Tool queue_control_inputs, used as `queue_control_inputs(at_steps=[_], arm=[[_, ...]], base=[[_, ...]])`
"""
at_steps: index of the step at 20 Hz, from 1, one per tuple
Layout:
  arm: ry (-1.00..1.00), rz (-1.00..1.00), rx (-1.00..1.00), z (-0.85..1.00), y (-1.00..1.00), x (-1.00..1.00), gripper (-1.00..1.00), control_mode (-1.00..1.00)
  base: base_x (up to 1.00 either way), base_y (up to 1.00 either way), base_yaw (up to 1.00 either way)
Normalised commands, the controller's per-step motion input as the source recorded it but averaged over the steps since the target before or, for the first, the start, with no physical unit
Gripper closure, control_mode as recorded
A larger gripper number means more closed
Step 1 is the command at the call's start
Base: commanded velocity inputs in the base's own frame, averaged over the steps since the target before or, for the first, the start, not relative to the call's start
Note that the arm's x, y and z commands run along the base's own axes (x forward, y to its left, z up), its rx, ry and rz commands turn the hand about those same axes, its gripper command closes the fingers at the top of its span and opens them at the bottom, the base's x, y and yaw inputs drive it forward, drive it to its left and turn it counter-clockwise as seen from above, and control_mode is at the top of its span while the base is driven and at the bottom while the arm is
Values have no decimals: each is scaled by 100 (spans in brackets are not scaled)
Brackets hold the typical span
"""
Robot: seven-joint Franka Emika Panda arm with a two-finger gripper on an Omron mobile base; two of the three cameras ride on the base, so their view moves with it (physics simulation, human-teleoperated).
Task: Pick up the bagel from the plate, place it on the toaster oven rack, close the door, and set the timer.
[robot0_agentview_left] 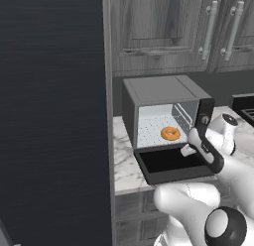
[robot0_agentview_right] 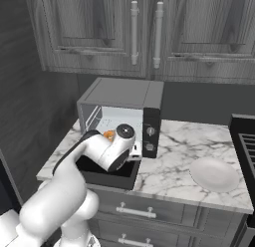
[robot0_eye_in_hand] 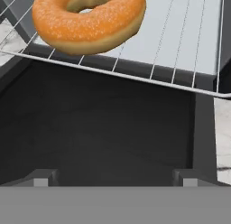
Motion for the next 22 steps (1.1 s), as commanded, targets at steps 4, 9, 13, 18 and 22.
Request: queue_control_inputs(at_steps=[4,9,13,18,22], arm=[[3,0,6,-12,0,38,-100,-100],[5,0,5,-6,0,36,-100,-100],[5,0,4,0,0,35,-100,-100],[4,0,3,0,0,37,-100,-100],[4,0,3,0,0,37,-100,-100]], base=[[0,0,0],[0,0,0],[0,0,0],[0,0,0],[0,0,0]])
